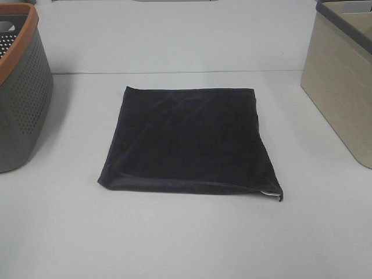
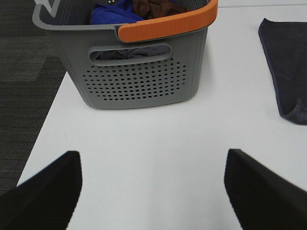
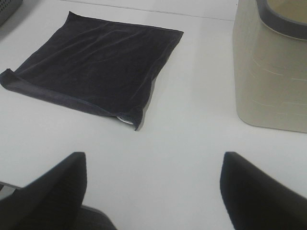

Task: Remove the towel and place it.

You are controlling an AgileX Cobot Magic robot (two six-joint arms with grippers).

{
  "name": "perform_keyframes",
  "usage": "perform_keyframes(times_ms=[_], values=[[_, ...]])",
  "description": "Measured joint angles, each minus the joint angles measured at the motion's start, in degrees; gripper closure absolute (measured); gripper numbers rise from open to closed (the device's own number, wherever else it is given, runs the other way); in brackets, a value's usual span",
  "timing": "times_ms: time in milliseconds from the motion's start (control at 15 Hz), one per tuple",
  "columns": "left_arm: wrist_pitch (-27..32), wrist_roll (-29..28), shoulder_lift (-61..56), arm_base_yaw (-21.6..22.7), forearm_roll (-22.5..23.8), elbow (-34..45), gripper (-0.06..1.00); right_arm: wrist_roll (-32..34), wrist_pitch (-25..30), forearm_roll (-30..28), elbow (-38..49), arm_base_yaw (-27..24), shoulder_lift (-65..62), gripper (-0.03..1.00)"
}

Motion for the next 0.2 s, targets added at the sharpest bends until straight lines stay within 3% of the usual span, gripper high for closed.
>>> perform_keyframes(times_ms=[200], values=[[0.00,0.00,0.00,0.00,0.00,0.00,0.18,0.00,0.00,0.00,0.00,0.00,0.00,0.21]])
